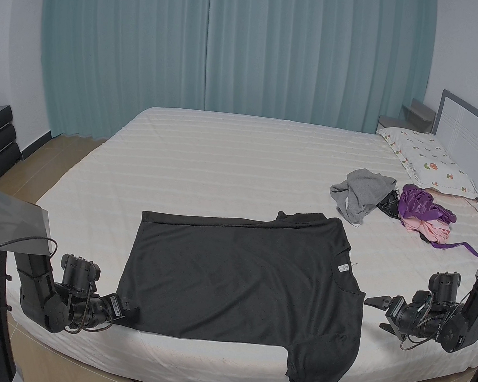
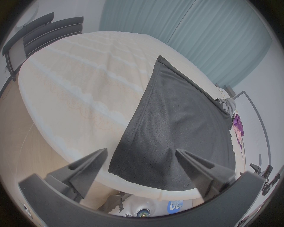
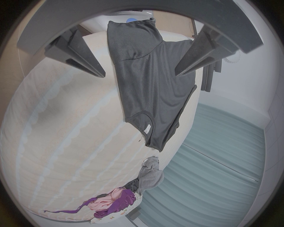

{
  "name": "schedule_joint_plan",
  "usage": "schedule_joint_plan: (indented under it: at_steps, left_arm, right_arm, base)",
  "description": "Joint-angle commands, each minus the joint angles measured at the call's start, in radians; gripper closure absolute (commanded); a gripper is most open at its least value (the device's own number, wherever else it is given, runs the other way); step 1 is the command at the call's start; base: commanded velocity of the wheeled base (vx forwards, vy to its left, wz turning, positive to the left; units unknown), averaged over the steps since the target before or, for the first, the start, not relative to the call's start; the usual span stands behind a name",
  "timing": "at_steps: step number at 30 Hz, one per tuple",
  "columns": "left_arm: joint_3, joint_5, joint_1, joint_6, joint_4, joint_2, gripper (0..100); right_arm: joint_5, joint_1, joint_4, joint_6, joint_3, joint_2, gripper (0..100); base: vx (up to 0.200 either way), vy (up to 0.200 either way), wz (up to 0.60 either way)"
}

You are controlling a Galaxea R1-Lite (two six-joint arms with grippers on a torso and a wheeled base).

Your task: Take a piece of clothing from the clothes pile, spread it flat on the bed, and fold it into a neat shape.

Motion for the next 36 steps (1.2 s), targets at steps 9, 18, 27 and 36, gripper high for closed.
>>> schedule_joint_plan:
  at_steps: [9, 18, 27, 36]
  left_arm:
    - [0.017, 0.012, 0.029, -0.004, 0.002, -0.025, 100]
    - [0.036, 0.01, 0.027, -0.01, 0.002, -0.08, 100]
    - [0.054, 0.008, 0.03, -0.015, 0.0, -0.096, 100]
    - [0.056, 0.007, 0.03, -0.072, 0.0, -0.102, 100]
  right_arm:
    - [-0.001, 0.006, 0.001, -0.001, 0.0, 0.003, 0]
    - [-0.01, 0.073, 0.0, -0.026, -0.028, 0.062, 0]
    - [-0.041, 0.118, 0.017, -0.09, -0.115, 0.16, 0]
    - [-0.078, 0.093, 0.047, -0.147, -0.161, 0.198, 0]
  base:
    - [0.0, 0.0, 0.0]
    - [0.0, 0.0, 0.0]
    - [0.0, 0.0, 0.0]
    - [0.0, 0.0, 0.0]
